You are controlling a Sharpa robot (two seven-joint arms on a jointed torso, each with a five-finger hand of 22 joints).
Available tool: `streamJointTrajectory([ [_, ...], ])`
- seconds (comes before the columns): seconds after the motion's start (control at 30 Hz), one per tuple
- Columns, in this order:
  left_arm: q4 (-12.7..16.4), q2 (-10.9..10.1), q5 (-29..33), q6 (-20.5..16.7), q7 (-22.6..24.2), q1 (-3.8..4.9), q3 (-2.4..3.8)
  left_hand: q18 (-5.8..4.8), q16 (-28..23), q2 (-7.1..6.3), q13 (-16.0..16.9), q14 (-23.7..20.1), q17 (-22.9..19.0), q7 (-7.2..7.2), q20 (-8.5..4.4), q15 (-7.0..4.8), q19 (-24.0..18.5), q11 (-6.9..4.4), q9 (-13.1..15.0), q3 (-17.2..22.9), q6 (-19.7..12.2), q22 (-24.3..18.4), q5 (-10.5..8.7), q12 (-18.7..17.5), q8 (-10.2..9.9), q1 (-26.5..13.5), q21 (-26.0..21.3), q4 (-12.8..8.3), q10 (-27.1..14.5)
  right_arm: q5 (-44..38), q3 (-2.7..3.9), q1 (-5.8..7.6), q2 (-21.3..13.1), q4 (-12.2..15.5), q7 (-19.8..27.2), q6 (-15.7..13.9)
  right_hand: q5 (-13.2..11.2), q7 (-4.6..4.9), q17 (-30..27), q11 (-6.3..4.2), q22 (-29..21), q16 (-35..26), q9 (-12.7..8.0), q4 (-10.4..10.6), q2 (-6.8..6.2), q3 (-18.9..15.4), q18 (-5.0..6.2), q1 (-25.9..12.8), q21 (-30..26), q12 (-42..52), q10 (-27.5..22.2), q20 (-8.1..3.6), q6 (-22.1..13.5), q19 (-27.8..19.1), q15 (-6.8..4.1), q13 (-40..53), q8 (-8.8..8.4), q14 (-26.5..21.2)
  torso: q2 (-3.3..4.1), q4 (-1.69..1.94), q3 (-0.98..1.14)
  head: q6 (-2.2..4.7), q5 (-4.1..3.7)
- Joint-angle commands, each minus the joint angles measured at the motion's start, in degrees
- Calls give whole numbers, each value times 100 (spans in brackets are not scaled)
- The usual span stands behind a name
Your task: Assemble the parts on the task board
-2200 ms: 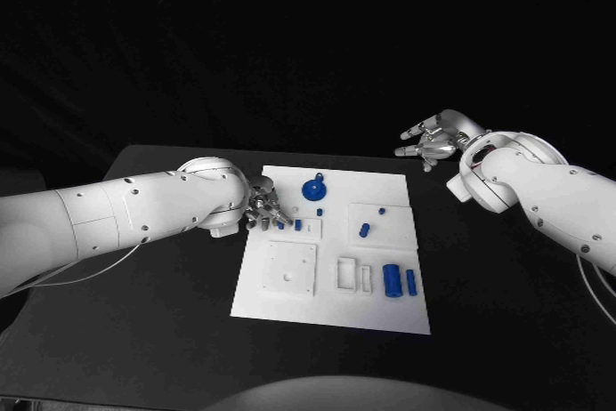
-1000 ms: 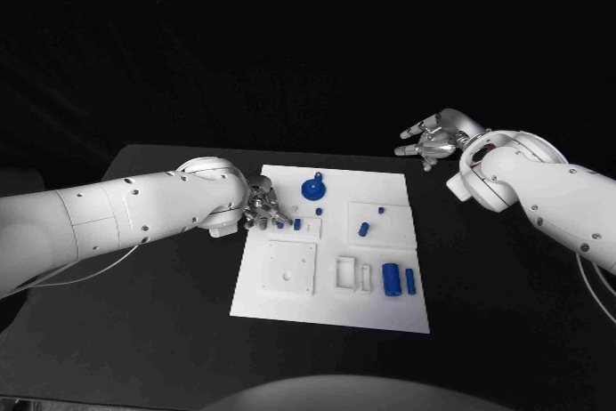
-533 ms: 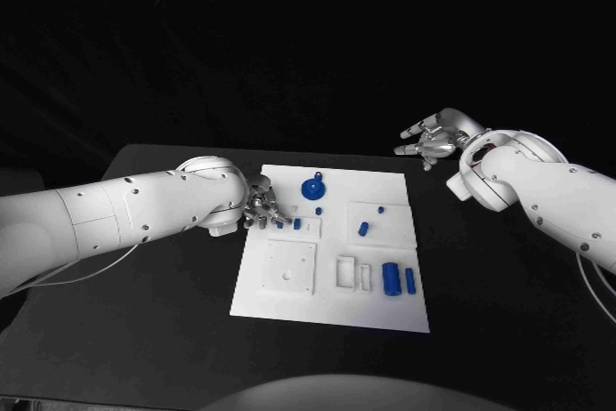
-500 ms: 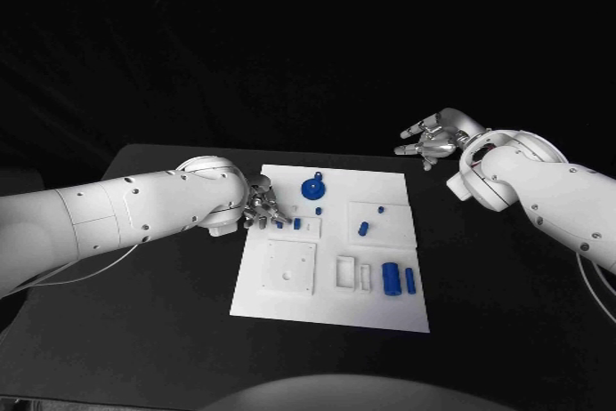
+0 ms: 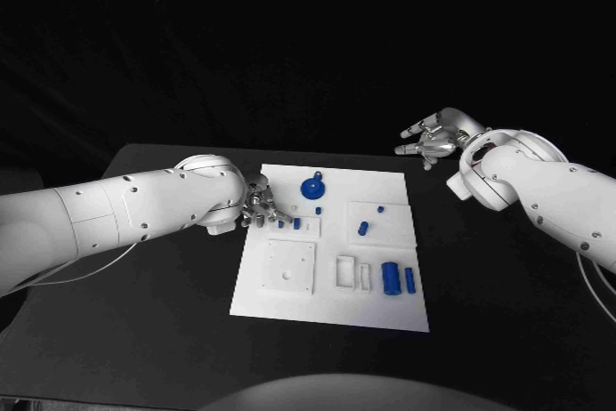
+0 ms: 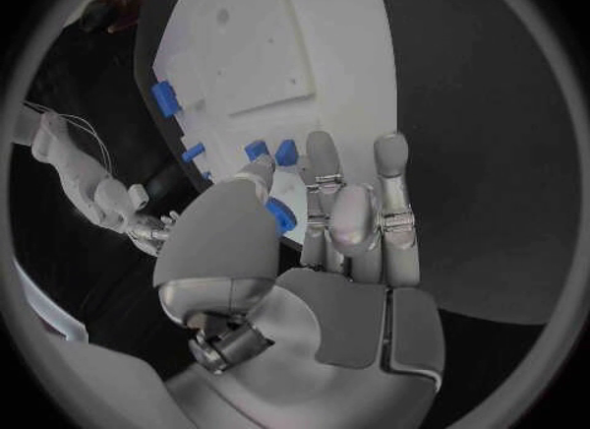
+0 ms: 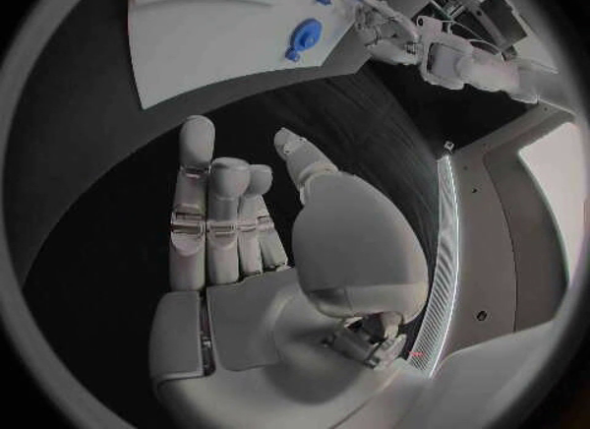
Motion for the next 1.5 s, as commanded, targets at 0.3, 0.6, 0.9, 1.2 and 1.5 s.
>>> streamJointTrajectory([
  [0.3,-14,-27,72,-52,-156,-56,-42,-98,-16,-230,-14,6,7,7,-67,-46,22,-20,-20,-96,-67,103,-223,1,-38,-273,-11,50,217,-16,3,-11,14,-13,30,70,33,35,-1,-16,-3,-26,0,22,-4,20,81,-37,-5,-5,-37,31,20,187,-2,3,16,-17,1,1,-3,0,7],
  [0.6,50,-132,168,-298,-47,-56,-39,-115,-24,-164,-19,6,10,2,-82,-53,27,-26,-30,-46,-54,100,-220,-7,-54,-257,-17,49,221,-16,3,-33,14,-20,33,71,33,35,-1,-16,-3,-26,0,22,-4,20,81,-37,-5,-5,-37,31,20,187,-2,3,16,-17,1,3,-5,3,0],
  [0.9,162,-264,605,-1100,581,-50,2,-147,-536,110,-22,-197,-751,217,-59,14,-38,58,-1145,28,-375,76,8,-109,-614,65,-182,-25,-64,-16,3,-50,13,-30,37,70,33,35,-1,-16,-3,-26,0,22,-4,20,81,-37,-5,-5,-37,31,20,187,-2,3,16,-17,-2,3,-1,26,-13],
  [1.2,223,-306,1356,-1967,1701,-22,107,-97,-1379,736,-393,-530,-1643,413,116,179,-169,218,-2942,-171,-537,-186,655,-751,-662,428,-761,-868,-454,-14,3,-57,19,-38,41,73,33,35,-1,-16,-3,-26,0,22,-4,20,81,-37,-5,-5,-37,31,20,187,-2,3,16,-17,0,-4,5,80,-16],
  [1.5,285,-274,1671,-2145,2737,-15,122,8,-1476,976,-1214,-760,-1687,641,286,359,-200,426,-4671,-398,-216,-194,589,-1964,-1582,1123,-1044,-1587,-587,-9,2,-60,12,-40,44,77,33,35,-1,-16,-3,-26,0,22,-4,20,81,-37,-5,-5,-37,31,20,187,-2,3,16,-17,2,-8,5,138,-37],
])
